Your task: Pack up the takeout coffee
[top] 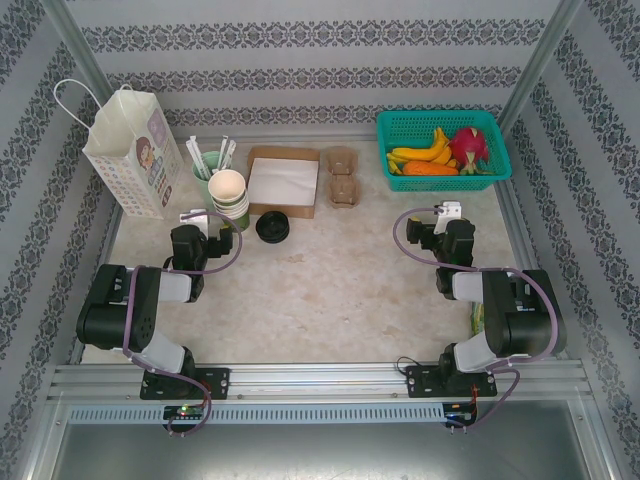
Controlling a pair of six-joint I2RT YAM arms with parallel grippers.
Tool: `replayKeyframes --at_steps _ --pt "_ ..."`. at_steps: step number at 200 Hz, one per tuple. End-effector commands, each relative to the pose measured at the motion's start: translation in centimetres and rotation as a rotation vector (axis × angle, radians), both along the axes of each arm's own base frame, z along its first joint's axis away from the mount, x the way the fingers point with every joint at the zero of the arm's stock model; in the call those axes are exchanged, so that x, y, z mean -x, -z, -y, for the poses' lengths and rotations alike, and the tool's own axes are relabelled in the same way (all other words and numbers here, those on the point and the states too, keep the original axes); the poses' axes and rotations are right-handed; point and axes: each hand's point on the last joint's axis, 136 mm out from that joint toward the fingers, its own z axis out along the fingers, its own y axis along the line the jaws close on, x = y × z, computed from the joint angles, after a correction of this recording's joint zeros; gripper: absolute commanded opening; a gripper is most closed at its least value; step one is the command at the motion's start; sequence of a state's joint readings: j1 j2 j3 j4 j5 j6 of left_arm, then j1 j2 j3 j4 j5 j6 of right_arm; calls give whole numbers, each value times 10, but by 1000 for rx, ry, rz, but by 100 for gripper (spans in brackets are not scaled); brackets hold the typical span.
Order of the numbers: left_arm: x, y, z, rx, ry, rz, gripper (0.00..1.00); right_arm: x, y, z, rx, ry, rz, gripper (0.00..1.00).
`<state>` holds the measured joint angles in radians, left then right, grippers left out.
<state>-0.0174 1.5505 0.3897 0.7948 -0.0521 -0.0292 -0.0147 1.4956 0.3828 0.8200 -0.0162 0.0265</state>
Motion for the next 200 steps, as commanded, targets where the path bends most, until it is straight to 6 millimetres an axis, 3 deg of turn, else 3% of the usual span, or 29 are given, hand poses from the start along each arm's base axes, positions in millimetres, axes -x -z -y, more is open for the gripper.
replayKeyframes --at_steps 1,157,200 --pt "-10 -14 -3 -5 2 54 99 -8 -13 -4 -8 -6 46 98" --pt "-11 -13 1 -2 29 50 99 -8 -13 -4 -8 -6 48 98" --pt "-6 -27 9 -2 78 75 99 -8 -18 -6 -10 -14 54 98"
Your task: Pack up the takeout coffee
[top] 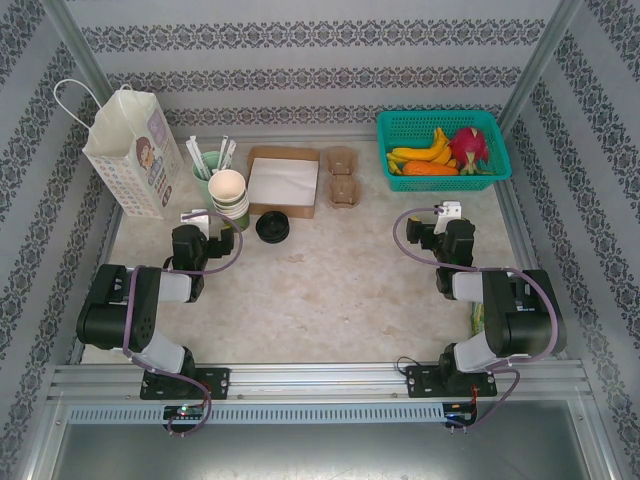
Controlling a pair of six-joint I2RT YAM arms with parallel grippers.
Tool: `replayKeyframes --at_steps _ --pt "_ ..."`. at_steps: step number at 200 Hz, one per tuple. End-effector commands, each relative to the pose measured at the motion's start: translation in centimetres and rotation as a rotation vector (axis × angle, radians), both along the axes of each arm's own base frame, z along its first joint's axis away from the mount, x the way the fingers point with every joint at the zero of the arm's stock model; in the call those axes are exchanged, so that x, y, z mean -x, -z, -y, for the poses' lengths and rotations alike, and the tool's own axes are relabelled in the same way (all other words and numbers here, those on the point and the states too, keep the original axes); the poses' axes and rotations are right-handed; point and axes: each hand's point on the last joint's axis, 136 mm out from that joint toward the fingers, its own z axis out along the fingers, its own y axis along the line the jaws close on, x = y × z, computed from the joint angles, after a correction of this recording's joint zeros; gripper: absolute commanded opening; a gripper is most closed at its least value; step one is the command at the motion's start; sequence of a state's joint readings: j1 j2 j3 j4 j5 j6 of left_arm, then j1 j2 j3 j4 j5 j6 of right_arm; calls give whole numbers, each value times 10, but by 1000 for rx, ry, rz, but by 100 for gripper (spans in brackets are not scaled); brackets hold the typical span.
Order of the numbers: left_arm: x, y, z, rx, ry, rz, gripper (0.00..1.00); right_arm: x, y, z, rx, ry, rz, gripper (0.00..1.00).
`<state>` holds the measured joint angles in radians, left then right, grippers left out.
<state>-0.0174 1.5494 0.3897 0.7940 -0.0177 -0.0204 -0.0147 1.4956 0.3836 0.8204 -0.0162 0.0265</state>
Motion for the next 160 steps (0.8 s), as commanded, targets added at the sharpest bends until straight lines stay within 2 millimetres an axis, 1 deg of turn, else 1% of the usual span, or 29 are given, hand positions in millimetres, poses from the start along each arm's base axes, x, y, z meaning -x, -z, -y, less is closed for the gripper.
replayKeyframes --at_steps 1,24,26,28,31,42,55,64,79,95,106,113,121,132,143,160 --pt "-5 -27 4 -8 43 77 99 -8 -18 -6 -10 -15 54 98" --pt "8 -48 5 -4 49 114 99 -4 -33 -9 -4 -33 62 98" --pt "10 -46 5 -4 48 102 99 -4 -36 -9 -3 -34 67 98" --pt "11 -48 4 -4 45 103 99 -4 -40 -9 -2 -35 76 98" --pt "13 -49 3 -4 40 96 99 -1 -39 -9 0 -34 65 98" --pt "23 -49 0 -8 15 70 99 3 -49 -8 6 -19 78 98" --pt "34 -50 -5 6 -24 82 99 9 -63 -4 -8 15 100 98" --pt "41 -52 -8 20 -49 98 99 12 -74 -2 -44 35 123 98" --pt "54 -56 -14 47 -92 111 99 18 -88 -7 -99 25 134 98" --pt "67 -64 -18 99 -139 122 99 22 -99 -9 -173 42 114 98" --pt "76 -71 -18 78 -157 125 99 25 -103 -15 -223 39 61 98" --pt "83 -78 -22 63 -195 146 99 26 -104 -18 -250 41 26 98" --pt "92 -89 -26 64 -242 186 99 28 -105 -27 -272 24 -28 98" --pt "101 -106 -29 138 -284 268 99 29 -108 -38 -285 11 -73 98" --pt "110 -119 -34 231 -334 324 99 29 -113 -52 -294 -4 -84 98" --pt "124 -128 -42 340 -424 308 99 28 -121 -68 -337 1 -79 98"
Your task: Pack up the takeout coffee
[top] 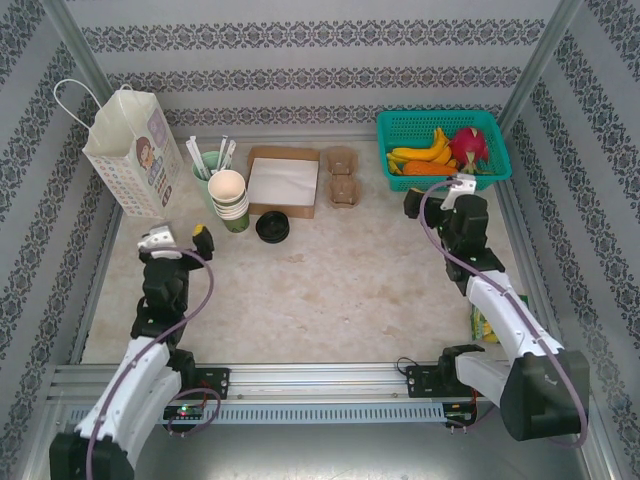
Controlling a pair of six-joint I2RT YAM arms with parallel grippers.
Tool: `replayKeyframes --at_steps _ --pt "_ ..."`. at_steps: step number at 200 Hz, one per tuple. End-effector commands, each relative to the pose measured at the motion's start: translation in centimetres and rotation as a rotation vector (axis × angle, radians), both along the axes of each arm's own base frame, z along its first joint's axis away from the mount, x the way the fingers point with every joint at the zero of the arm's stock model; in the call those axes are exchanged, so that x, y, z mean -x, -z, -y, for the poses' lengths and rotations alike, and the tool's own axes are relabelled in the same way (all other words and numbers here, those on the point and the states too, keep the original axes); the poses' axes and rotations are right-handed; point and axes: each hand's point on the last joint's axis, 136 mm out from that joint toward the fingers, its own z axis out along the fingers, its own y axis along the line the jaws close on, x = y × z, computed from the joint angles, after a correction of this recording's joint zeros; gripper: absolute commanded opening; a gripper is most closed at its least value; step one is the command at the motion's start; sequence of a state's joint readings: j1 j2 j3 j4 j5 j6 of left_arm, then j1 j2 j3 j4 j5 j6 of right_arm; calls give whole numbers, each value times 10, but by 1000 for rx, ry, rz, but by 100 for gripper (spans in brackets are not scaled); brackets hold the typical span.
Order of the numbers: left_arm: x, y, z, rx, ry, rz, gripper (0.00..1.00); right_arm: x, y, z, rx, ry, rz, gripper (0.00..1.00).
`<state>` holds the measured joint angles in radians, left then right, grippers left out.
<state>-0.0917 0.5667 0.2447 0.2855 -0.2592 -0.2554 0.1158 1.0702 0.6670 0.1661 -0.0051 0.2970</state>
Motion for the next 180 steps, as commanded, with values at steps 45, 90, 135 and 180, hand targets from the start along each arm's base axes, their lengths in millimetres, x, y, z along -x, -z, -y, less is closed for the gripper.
replayKeyframes --at_steps 45,90,135,180 --pt "22 -11 -11 349 -190 -288 99 -6 -2 -52 -241 18 -197 98" --pt "-33 -29 35 405 -12 -564 99 -24 -5 -96 -300 -109 -251 98" --pt "-64 -43 53 344 90 -710 92 -25 -7 -107 -258 -140 -259 98" --pt "-79 -34 48 240 83 -843 80 -23 -4 -107 -244 -139 -279 98"
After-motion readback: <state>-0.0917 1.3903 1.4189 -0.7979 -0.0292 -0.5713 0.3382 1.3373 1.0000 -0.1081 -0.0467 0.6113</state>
